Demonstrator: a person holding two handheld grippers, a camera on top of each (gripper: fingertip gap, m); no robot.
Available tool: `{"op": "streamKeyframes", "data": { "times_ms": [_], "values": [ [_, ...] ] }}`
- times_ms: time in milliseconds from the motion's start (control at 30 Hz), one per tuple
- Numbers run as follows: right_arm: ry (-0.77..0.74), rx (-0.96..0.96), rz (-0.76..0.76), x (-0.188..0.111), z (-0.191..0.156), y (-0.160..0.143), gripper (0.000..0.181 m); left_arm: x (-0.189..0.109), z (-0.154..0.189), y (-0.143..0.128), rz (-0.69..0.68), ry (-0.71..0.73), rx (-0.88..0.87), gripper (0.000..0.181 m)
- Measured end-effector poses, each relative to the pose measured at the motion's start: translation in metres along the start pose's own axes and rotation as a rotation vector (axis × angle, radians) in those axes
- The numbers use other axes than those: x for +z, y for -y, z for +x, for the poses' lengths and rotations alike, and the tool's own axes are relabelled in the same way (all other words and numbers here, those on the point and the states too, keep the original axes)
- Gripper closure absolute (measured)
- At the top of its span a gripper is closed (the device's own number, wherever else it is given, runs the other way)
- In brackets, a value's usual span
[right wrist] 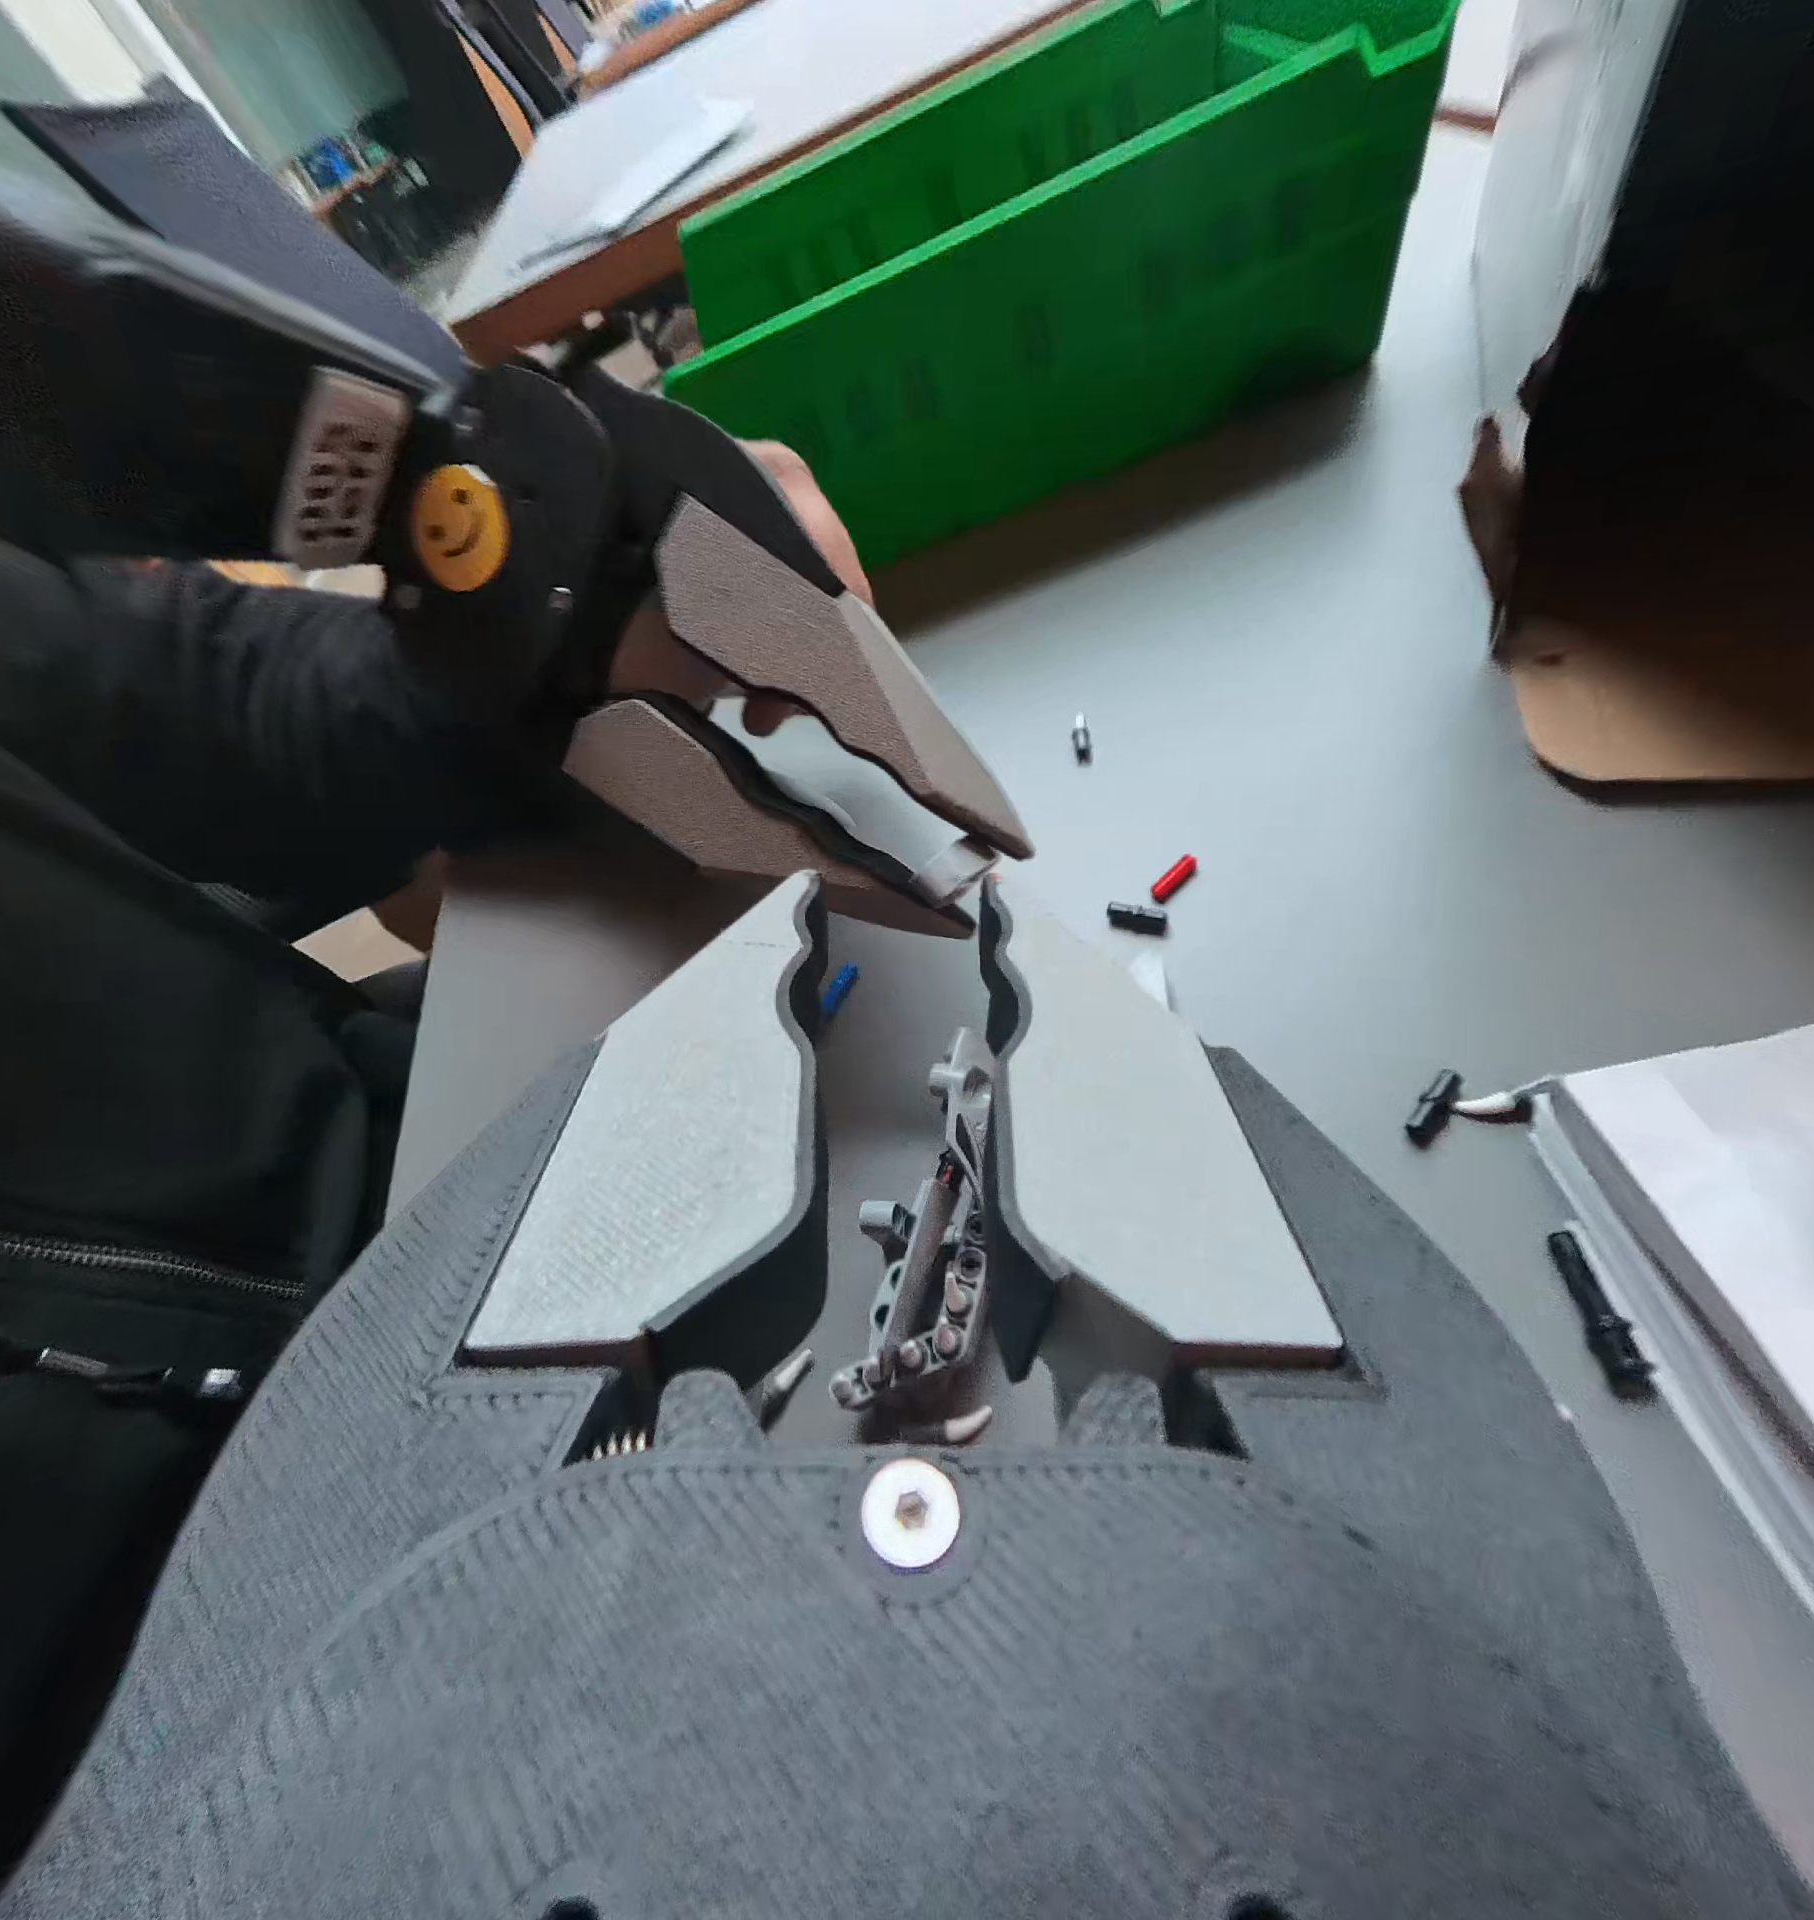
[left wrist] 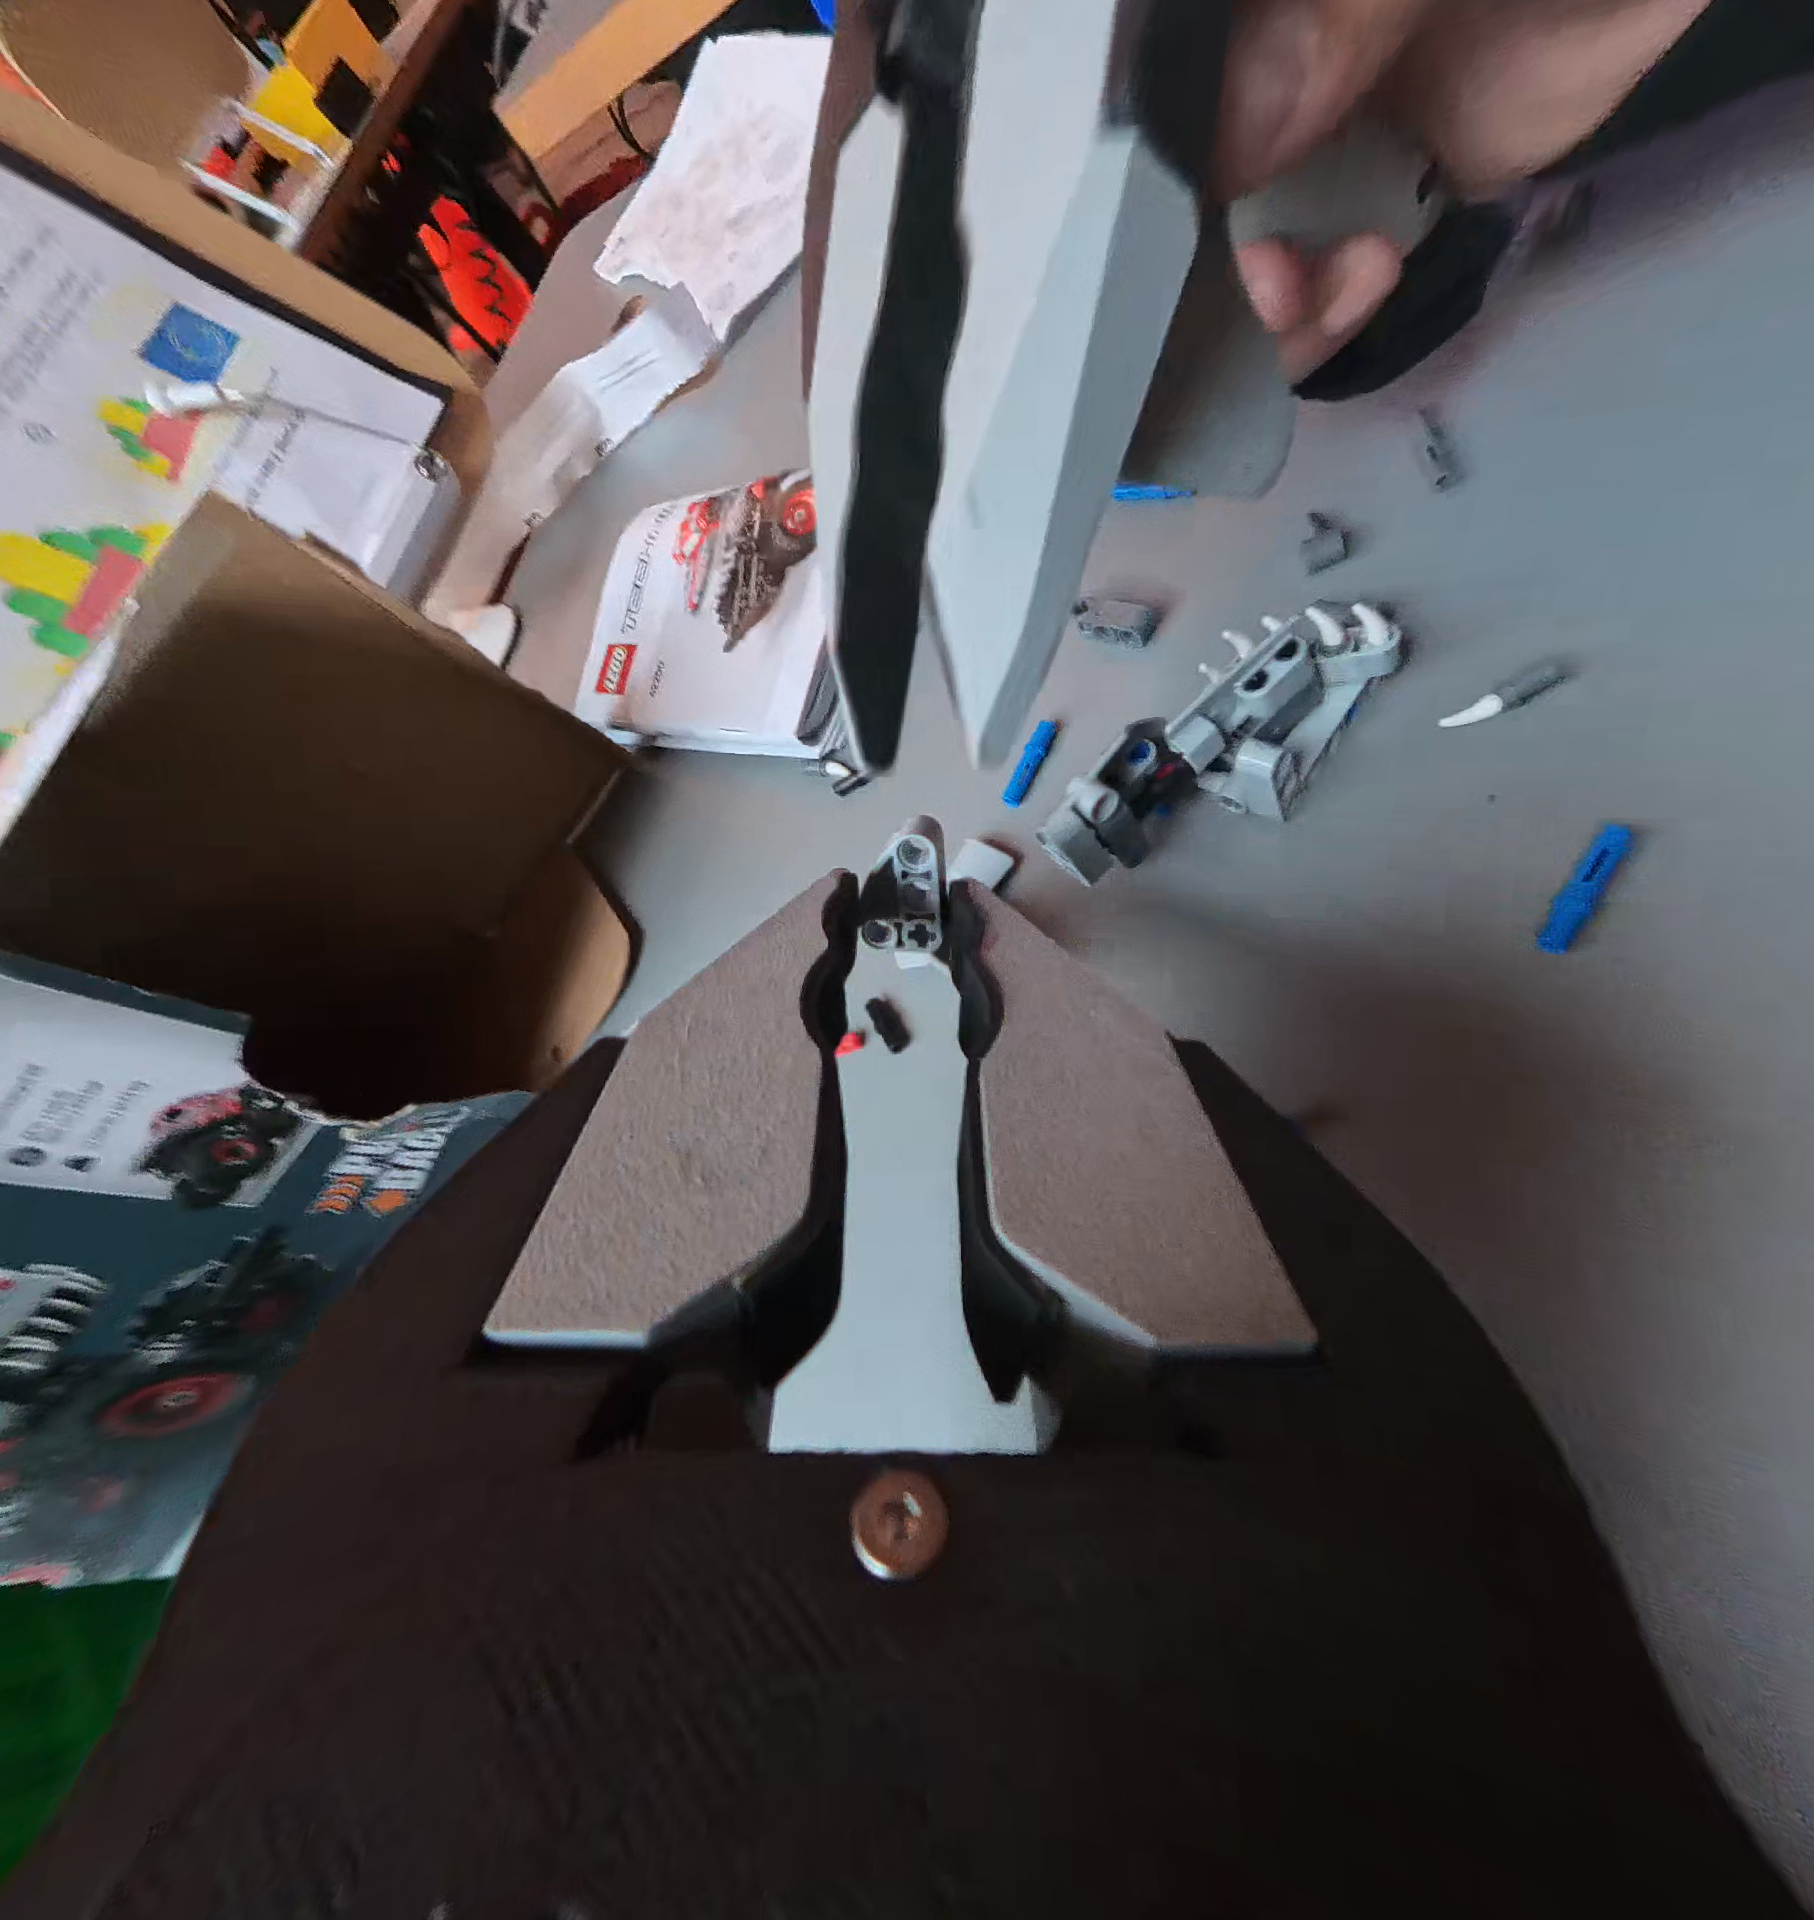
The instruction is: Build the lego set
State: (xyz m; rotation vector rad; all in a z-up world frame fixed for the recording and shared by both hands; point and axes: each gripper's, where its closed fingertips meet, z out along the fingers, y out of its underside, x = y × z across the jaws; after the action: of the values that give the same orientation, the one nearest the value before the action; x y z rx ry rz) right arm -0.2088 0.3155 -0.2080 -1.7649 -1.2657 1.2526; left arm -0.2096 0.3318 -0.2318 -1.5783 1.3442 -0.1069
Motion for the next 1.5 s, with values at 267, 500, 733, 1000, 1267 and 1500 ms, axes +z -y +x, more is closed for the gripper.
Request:
{"op": "streamKeyframes", "data": {
  "times_ms": [267, 500, 733, 1000, 1267, 1500],
  "values": [
    [-0.014, 0.086, 0.000, 0.014, 0.000, -0.002, 0.168, -0.002, -0.009, 0.003, -0.063, 0.175, 0.207, 0.166],
    [-0.011, 0.150, 0.077, 0.005, 0.006, 0.006, 0.169, -0.003, -0.011, 0.000, -0.118, 0.219, 0.321, 0.167],
    [-0.090, 0.065, -0.031, 0.015, 0.006, -0.007, 0.169, 0.001, -0.001, 0.004, -0.139, 0.223, 0.390, 0.167],
    [-0.354, -0.082, 0.153, -0.056, 0.025, 0.038, 0.177, -0.013, -0.013, 0.018, 0.023, 0.197, 0.169, 0.175],
    [-1.542, -0.250, 0.326, -0.348, 0.060, 0.068, 0.177, -0.007, -0.013, 0.007, -0.014, 0.155, 0.113, 0.180],
    [-1.522, 0.319, -0.196, -0.391, 0.111, -0.061, 0.154, -0.004, -0.013, 0.000, -0.026, 0.121, 0.060, 0.181]
  ]
}}
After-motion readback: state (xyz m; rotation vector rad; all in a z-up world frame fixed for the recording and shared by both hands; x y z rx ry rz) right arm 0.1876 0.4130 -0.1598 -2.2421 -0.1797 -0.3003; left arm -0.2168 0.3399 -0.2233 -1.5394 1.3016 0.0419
